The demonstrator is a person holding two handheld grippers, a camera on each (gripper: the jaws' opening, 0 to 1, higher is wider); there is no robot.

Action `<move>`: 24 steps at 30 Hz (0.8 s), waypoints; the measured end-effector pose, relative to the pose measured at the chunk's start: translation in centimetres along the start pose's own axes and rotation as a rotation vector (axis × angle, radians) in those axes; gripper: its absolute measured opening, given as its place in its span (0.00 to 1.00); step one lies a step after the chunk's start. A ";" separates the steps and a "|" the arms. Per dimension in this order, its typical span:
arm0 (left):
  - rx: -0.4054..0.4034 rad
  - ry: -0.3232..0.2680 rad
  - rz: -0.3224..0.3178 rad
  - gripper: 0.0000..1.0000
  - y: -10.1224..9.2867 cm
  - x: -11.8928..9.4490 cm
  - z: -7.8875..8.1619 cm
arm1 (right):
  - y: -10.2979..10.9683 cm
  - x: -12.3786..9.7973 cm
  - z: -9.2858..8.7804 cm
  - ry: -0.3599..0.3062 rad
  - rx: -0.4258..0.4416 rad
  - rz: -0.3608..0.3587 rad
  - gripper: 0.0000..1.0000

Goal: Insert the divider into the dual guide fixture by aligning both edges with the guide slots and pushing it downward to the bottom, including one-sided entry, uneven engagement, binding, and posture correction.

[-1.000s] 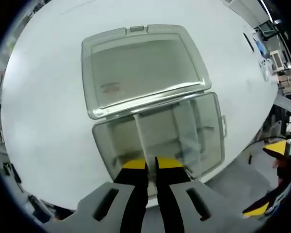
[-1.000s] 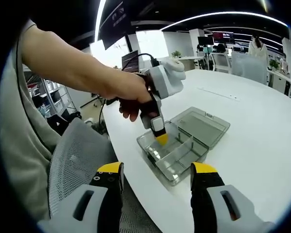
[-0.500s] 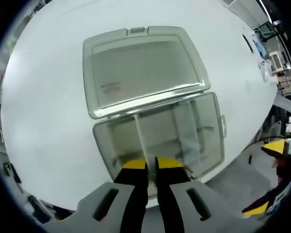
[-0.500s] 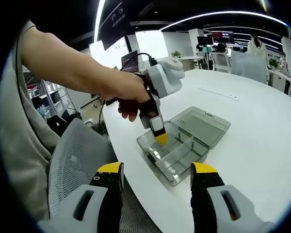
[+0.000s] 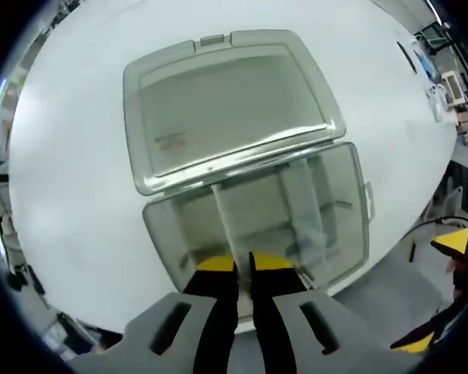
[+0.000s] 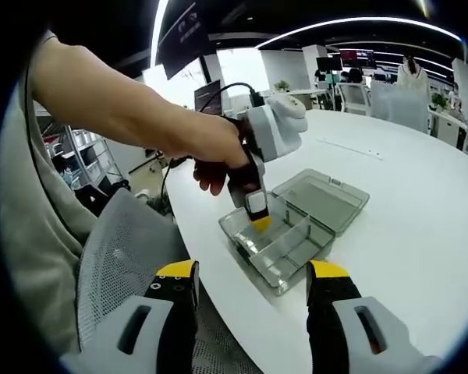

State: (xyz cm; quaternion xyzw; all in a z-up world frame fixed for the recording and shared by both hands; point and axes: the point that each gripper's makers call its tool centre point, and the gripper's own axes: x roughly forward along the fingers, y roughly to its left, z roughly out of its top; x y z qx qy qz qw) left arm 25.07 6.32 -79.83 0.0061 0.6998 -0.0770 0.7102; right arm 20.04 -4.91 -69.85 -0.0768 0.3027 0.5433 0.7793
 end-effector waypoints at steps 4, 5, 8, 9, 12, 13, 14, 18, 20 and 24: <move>-0.008 0.003 0.001 0.02 0.1 0.1 0.0 | 0.0 0.0 0.0 0.000 0.001 0.000 0.52; -0.010 0.003 0.001 0.02 0.1 0.2 0.0 | 0.0 0.0 -0.1 0.001 0.001 0.000 0.52; -0.009 -0.001 0.005 0.02 0.0 0.3 0.0 | -0.1 0.0 -0.1 0.002 0.003 -0.001 0.52; -0.008 -0.003 0.007 0.02 0.0 0.3 0.0 | 0.0 0.0 -0.1 0.003 0.003 -0.001 0.52; -0.015 -0.006 0.009 0.02 0.1 0.5 0.0 | -0.1 0.0 -0.2 0.005 0.004 -0.001 0.52; -0.016 -0.006 0.010 0.02 0.1 0.6 0.0 | -0.1 0.0 -0.2 0.005 0.003 -0.001 0.52; -0.018 -0.006 0.010 0.02 0.1 0.6 0.0 | -0.1 0.0 -0.2 0.006 0.002 -0.002 0.52; -0.024 -0.010 0.008 0.03 0.0 0.8 -0.1 | -0.1 -0.1 -0.2 0.007 0.002 -0.002 0.52; -0.027 -0.014 0.009 0.03 0.1 0.9 -0.1 | -0.1 0.0 -0.1 0.005 0.006 -0.002 0.52; -0.029 -0.024 0.008 0.03 0.1 1.1 -0.2 | -0.1 0.0 -0.2 0.008 0.006 -0.003 0.52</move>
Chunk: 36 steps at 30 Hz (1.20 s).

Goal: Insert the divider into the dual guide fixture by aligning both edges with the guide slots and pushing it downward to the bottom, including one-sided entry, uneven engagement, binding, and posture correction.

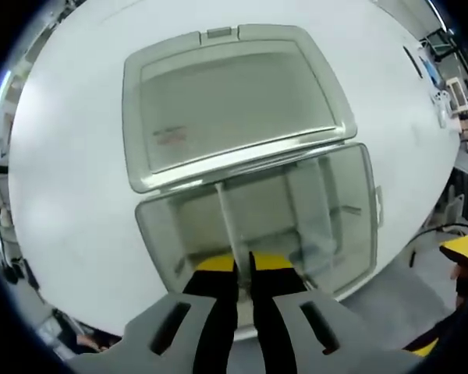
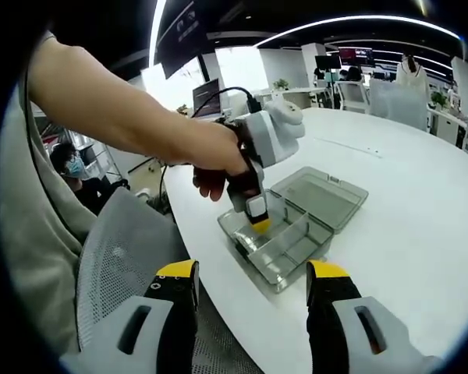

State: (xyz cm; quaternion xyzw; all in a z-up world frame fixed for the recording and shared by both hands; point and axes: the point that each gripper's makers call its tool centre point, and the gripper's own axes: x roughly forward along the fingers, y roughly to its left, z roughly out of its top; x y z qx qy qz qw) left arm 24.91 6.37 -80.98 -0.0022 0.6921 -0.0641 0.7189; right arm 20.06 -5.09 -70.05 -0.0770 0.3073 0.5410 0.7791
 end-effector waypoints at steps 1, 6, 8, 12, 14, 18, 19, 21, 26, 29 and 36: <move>-0.002 -0.002 -0.002 0.03 0.0 0.0 0.0 | 0.0 0.0 0.0 0.001 0.000 0.000 0.52; -0.003 -0.004 -0.005 0.03 0.0 0.2 0.0 | -0.1 -0.2 -0.1 0.001 0.002 -0.003 0.52; -0.006 -0.005 -0.010 0.03 -0.1 0.3 0.0 | -0.2 -0.1 -0.1 0.003 -0.001 -0.004 0.52; -0.018 -0.007 -0.022 0.03 -0.1 0.3 0.0 | -0.2 -0.2 0.0 0.002 0.000 -0.005 0.52; -0.019 -0.008 -0.027 0.04 -0.2 0.3 0.0 | -0.2 -0.2 0.1 0.000 0.000 -0.004 0.53; -0.032 -0.012 -0.045 0.05 -0.1 0.4 0.1 | -0.2 -0.3 0.1 -0.001 0.000 -0.006 0.53; -0.035 -0.013 -0.051 0.06 -0.1 0.4 0.1 | -0.3 -0.3 0.1 0.000 -0.002 -0.007 0.53; -0.037 -0.017 -0.057 0.06 -0.1 0.4 0.1 | -0.4 -0.3 0.1 0.000 -0.001 -0.008 0.53; -0.027 -0.023 -0.058 0.07 -0.2 0.2 0.1 | -0.3 -0.3 0.3 -0.004 -0.002 -0.009 0.53; -0.016 -0.030 -0.060 0.08 -0.3 0.0 0.2 | -0.3 -0.3 0.4 -0.004 -0.006 -0.009 0.53; -0.016 -0.042 -0.072 0.09 -0.1 -0.8 0.4 | -0.2 -0.2 0.7 -0.007 -0.012 -0.006 0.53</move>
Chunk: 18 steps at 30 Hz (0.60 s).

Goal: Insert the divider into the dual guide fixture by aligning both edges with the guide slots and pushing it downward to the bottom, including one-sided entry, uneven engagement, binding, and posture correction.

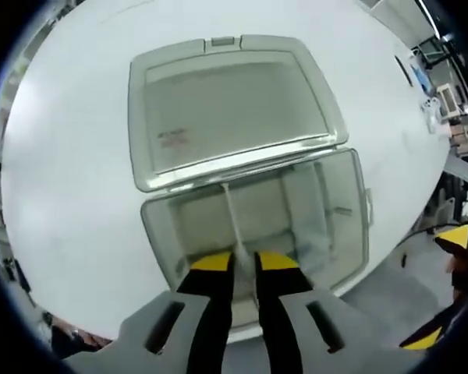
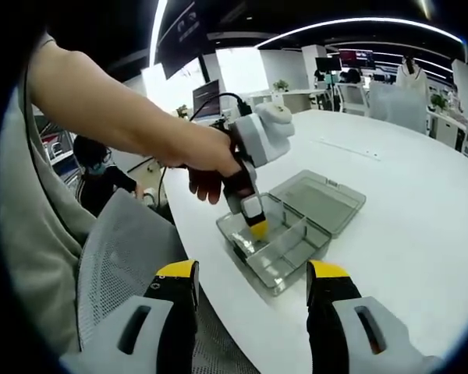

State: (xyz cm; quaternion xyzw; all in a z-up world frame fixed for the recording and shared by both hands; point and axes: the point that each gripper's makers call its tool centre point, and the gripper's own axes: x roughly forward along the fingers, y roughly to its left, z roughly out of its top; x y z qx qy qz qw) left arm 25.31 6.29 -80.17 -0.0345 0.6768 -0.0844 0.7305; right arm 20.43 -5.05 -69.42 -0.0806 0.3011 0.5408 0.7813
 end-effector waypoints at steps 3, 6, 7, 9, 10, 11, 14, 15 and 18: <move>0.004 -0.001 -0.001 0.08 -0.2 -0.5 0.1 | 0.1 0.0 0.1 -0.001 -0.004 0.002 0.53; 0.006 -0.001 -0.002 0.06 -0.3 -0.9 0.1 | 0.1 0.0 0.2 0.000 -0.009 0.002 0.53; 0.007 0.000 -0.001 0.06 -0.2 -1.0 0.1 | 0.1 0.0 0.3 -0.002 -0.009 0.002 0.53; -0.001 0.003 -0.005 0.06 -0.3 -1.2 0.0 | 0.0 -0.1 0.4 -0.003 -0.011 0.001 0.53; -0.001 0.002 -0.006 0.06 -0.3 -1.2 0.0 | 0.0 -0.1 0.4 -0.004 -0.012 0.001 0.53; -0.002 0.004 -0.007 0.06 -0.3 -1.2 -0.1 | 0.1 -0.1 0.5 -0.005 -0.012 0.001 0.53; -0.010 0.009 -0.011 0.05 -0.3 -1.2 -0.3 | 0.1 -0.1 0.5 -0.005 -0.015 0.001 0.53; -0.010 0.011 -0.010 0.05 -0.2 -1.2 -0.3 | 0.2 -0.1 0.5 -0.006 -0.014 0.001 0.53; -0.013 0.014 -0.009 0.05 -0.3 -1.2 -0.5 | 0.3 -0.1 0.5 -0.005 -0.015 0.000 0.53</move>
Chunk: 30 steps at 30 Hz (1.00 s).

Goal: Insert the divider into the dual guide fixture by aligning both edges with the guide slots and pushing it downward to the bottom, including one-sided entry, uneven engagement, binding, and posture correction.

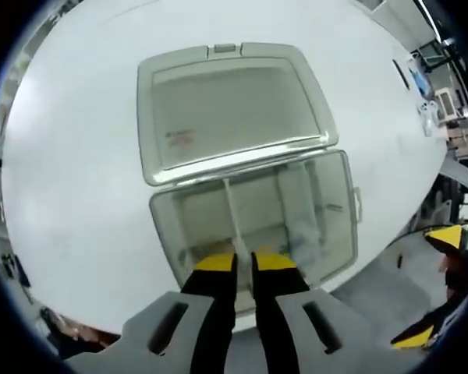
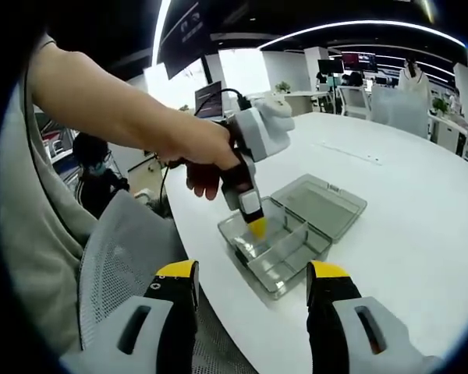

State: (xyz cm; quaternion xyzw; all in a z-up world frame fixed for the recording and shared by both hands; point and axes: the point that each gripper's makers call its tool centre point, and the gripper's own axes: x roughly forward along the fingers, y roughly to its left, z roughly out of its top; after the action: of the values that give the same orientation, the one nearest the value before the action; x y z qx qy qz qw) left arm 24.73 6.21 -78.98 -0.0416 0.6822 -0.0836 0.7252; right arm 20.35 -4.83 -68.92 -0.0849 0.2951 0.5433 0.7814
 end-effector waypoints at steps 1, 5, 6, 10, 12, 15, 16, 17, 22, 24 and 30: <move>-0.007 0.003 -0.001 0.05 0.0 0.1 -0.1 | 0.0 0.0 0.0 -0.001 0.001 0.000 0.53; -0.024 0.005 0.004 0.04 0.1 0.2 -0.1 | 0.1 0.0 0.0 -0.001 0.003 -0.002 0.53; -0.024 0.006 0.006 0.04 0.1 0.3 -0.1 | 0.1 0.0 0.0 -0.001 0.004 -0.002 0.53; -0.030 0.009 0.011 0.03 0.1 0.3 0.0 | 0.0 0.0 -0.1 -0.002 0.007 -0.005 0.53; -0.038 0.009 0.013 0.03 0.1 0.3 -0.1 | 0.0 0.0 -0.1 -0.003 0.008 -0.005 0.53; -0.031 0.009 0.017 0.03 0.0 0.3 -0.1 | 0.0 0.0 -0.1 -0.002 0.009 -0.005 0.53; -0.031 0.009 0.019 0.03 0.1 0.4 0.0 | 0.0 0.0 -0.1 -0.002 0.008 -0.005 0.53; -0.034 0.008 0.019 0.02 0.1 0.4 0.0 | 0.0 -0.1 -0.1 -0.002 0.007 -0.006 0.53; -0.034 -0.004 0.024 0.02 0.1 0.4 -0.1 | 0.0 -0.1 -0.1 -0.001 0.007 -0.006 0.53; -0.034 -0.006 0.025 0.02 0.1 0.4 -0.1 | 0.0 0.0 -0.1 0.000 0.006 -0.006 0.53; -0.032 -0.008 0.034 0.02 0.1 0.6 -0.1 | 0.1 -0.1 -0.3 0.003 0.003 -0.006 0.53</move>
State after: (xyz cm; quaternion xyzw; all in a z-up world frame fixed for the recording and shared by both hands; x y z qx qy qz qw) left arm 24.70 6.21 -79.62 -0.0419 0.6812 -0.0603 0.7284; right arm 20.14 -4.99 -69.05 -0.0852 0.2967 0.5403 0.7828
